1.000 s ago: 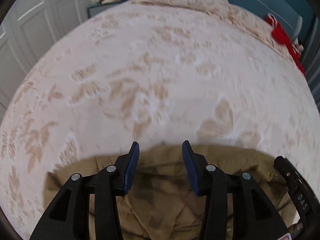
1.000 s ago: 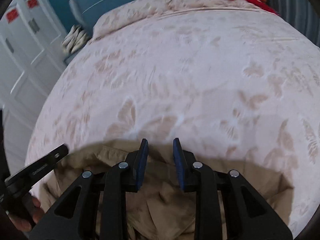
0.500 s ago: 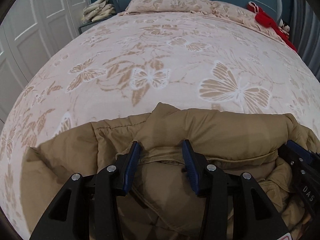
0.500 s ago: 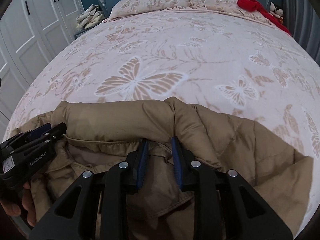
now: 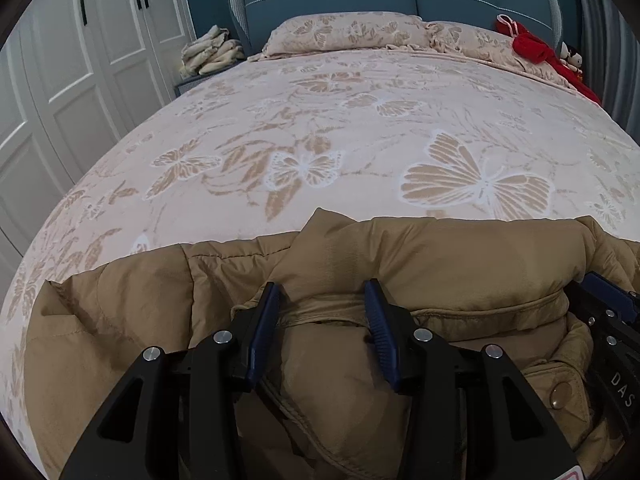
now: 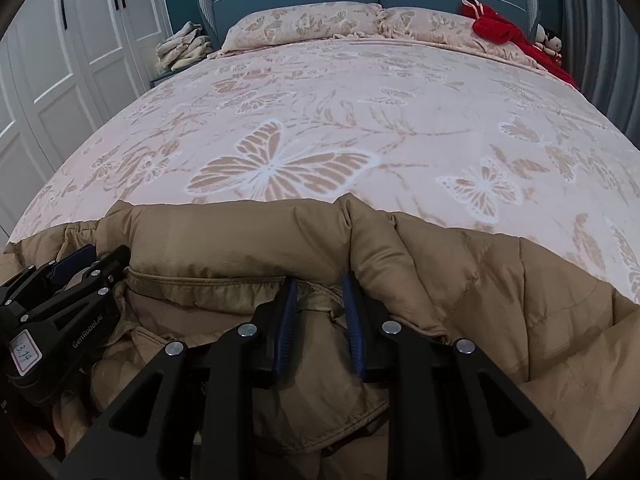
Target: Fold large clothes
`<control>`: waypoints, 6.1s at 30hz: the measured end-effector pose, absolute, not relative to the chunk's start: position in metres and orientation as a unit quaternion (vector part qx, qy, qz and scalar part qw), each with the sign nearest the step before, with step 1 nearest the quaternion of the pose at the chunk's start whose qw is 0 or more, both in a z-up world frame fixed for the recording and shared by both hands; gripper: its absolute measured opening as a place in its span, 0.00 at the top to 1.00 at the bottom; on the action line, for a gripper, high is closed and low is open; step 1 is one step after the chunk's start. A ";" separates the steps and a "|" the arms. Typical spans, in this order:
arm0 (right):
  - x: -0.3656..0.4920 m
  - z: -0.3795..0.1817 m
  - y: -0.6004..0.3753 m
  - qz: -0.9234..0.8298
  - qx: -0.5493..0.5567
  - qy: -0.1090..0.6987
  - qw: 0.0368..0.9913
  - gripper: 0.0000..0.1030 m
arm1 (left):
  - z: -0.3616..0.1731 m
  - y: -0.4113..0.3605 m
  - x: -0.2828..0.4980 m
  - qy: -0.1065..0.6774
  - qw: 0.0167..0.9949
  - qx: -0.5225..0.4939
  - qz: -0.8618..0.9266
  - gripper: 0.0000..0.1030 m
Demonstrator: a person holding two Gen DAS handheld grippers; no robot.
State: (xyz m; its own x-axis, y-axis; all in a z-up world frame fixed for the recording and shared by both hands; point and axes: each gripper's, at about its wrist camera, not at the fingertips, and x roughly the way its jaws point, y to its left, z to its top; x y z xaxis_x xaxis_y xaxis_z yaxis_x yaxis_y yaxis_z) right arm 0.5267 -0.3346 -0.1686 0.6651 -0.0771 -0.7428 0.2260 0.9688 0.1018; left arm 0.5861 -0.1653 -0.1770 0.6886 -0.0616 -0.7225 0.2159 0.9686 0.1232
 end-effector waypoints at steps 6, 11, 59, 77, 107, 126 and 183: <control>0.527 -0.170 -0.333 -0.085 0.089 0.396 0.910 0.79 | -0.179 -0.167 0.584 0.379 0.917 0.102 -0.071 0.57; 0.526 -0.171 -0.332 -0.085 0.088 0.393 0.911 0.79 | -0.180 -0.168 0.583 0.374 0.919 0.104 -0.068 0.57; 0.013 -0.144 -0.328 -0.126 0.370 0.412 0.823 0.29 | -0.143 0.142 0.225 0.551 0.821 -0.130 -0.080 0.25; -0.039 -0.060 -0.298 -0.071 0.240 0.446 0.859 0.97 | -0.041 0.154 0.149 0.515 0.839 -0.057 -0.165 0.99; 0.075 0.027 -0.335 -0.086 0.253 0.266 0.926 0.97 | 0.024 0.112 0.259 0.406 0.909 0.000 -0.091 0.98; 0.192 -0.085 -0.360 -0.147 0.243 0.363 0.887 0.97 | -0.091 0.070 0.360 0.486 0.871 0.050 -0.043 0.96; 0.204 -0.029 -0.213 -0.041 0.127 0.352 0.927 0.90 | -0.031 -0.043 0.299 0.424 0.894 0.058 -0.134 0.59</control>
State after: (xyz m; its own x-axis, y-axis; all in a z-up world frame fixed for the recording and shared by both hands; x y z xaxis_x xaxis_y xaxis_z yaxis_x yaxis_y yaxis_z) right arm 0.2044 -0.2128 -0.0286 0.7490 0.0130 -0.6624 0.1651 0.9646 0.2056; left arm 0.2994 -0.0429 -0.0314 0.6045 -0.1900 -0.7736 0.2886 0.9574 -0.0096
